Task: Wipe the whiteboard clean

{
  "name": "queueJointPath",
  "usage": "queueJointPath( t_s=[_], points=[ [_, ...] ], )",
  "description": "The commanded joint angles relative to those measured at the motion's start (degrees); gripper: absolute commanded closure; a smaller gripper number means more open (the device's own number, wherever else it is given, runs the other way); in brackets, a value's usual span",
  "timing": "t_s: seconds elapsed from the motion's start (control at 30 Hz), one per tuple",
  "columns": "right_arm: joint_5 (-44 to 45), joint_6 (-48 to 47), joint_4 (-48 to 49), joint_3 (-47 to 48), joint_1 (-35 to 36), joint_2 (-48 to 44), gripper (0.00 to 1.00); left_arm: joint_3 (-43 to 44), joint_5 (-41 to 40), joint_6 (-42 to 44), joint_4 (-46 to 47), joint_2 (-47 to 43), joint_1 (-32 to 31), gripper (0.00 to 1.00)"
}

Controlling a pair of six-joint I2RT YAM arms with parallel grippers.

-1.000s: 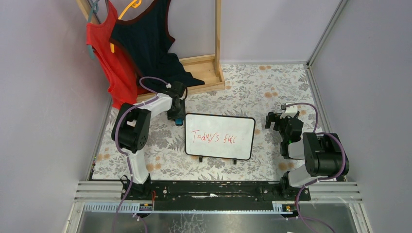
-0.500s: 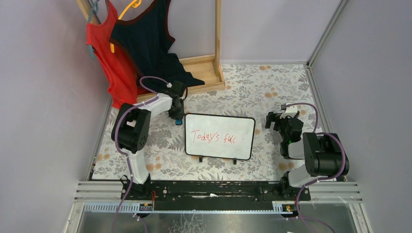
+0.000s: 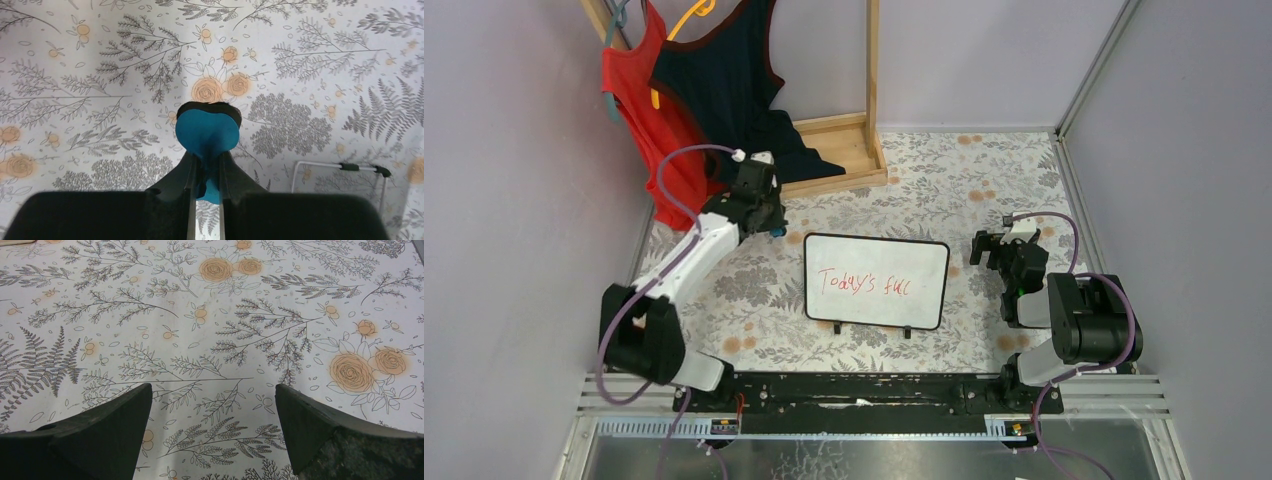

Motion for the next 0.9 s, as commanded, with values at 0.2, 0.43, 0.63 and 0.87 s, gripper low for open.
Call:
queueJointPath(
  t_s=[0.2, 0.43, 0.63, 0.87],
  points=[
    [-0.9, 0.0, 3.9, 0.9, -0.2, -0.4, 0.01, -15.0, 2.2, -3.8, 6.0, -21.7, 0.3, 1.0],
    [-1.2, -0.1, 3.8, 1.0, -0.2, -0.4, 0.22, -18.2, 5.9, -4.6, 3.9, -26.9, 0.1, 1.0],
    [-1.4, 0.0, 3.7, 1.0, -0.2, -0.4, 0.63, -19.8, 4.0, -5.5, 2.3, -30.9, -1.1, 1.0],
    [-3.3, -0.4, -10.8, 7.7, -0.3, -5.8, 1.0, -19.7, -3.9, -6.5, -1.5, -35.8, -2.9, 1.0]
  ],
)
